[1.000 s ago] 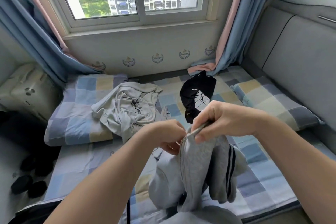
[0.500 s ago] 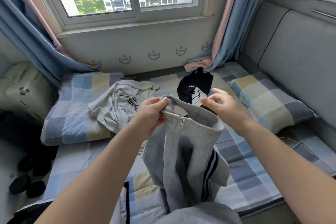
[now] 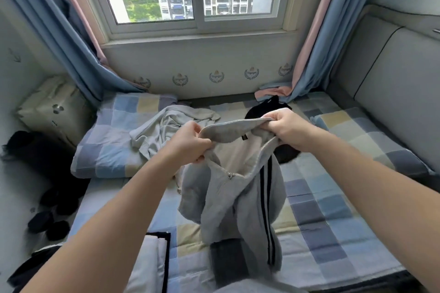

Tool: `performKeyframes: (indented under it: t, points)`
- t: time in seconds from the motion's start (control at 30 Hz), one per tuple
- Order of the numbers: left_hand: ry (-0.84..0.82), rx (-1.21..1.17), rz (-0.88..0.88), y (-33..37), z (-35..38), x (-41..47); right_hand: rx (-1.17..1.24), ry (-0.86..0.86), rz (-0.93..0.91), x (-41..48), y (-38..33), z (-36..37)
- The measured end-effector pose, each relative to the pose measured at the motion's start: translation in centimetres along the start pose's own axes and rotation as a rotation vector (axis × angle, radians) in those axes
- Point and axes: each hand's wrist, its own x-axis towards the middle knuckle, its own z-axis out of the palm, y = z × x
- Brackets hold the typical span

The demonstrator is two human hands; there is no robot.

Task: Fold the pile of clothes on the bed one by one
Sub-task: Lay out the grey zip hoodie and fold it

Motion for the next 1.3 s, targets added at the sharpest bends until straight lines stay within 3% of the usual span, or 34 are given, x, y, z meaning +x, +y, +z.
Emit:
performKeyframes:
  t: [0.07, 0.17, 0.23, 0.37, 0.5, 0.6, 0.7, 0.83, 0.93, 1.07, 1.13, 1.23, 1.3]
  points:
    - [0.024, 0.178, 0.087, 0.8, 0.4, -0.3, -0.063, -0.063, -0.086, -0.5, -2.4, -1.0]
    - [0.208, 0.508, 0.156, 2.7, 0.9, -1.2, -0.152, -0.053, -0.185, -1.1, -4.6, -3.5]
    - [0.323, 0.608, 0.174, 4.5, 1.1, -2.4, -0.226, -0.073, -0.187, -2.1, -5.1, -6.1]
    - [0.535, 0.605, 0.275, 8.3, 3.0, -5.8, -0.634, -0.064, -0.09, -4.9, -3.5, -10.7]
    - [0.65, 0.409, 0.4, 9.8, 6.8, -9.1, -0.646, 0.138, -0.103, -8.5, 0.2, -13.9]
    - [0.626, 0.14, 0.316, 10.0, 9.6, -11.0, -0.475, 0.201, -0.21, -11.2, 1.6, -14.9]
    - [0.626, 0.001, 0.267, 11.0, 12.3, -13.5, -0.144, 0.127, -0.132, -14.9, 2.0, -16.1]
    - [0.523, 0.045, 0.274, 13.4, 14.2, -17.2, 0.133, 0.076, -0.059, -18.9, 2.9, -18.0]
    - [0.39, 0.123, 0.402, 15.3, 13.8, -19.5, 0.272, -0.048, -0.045, -21.9, 2.7, -19.2]
    - [0.145, 0.19, 0.516, 16.7, 11.9, -22.0, 0.146, -0.348, -0.158, -25.3, 1.2, -22.7]
    - [0.088, 0.351, 0.506, 17.4, 11.4, -23.0, 0.037, -0.416, -0.197, -25.9, 0.7, -24.1]
    - [0.194, 0.573, 0.477, 17.8, 11.3, -23.0, -0.202, -0.27, -0.269, -25.5, 0.2, -24.8]
    - [0.276, 0.577, 0.411, 16.4, 10.8, -21.7, -0.333, -0.182, -0.343, -24.8, 0.4, -25.2]
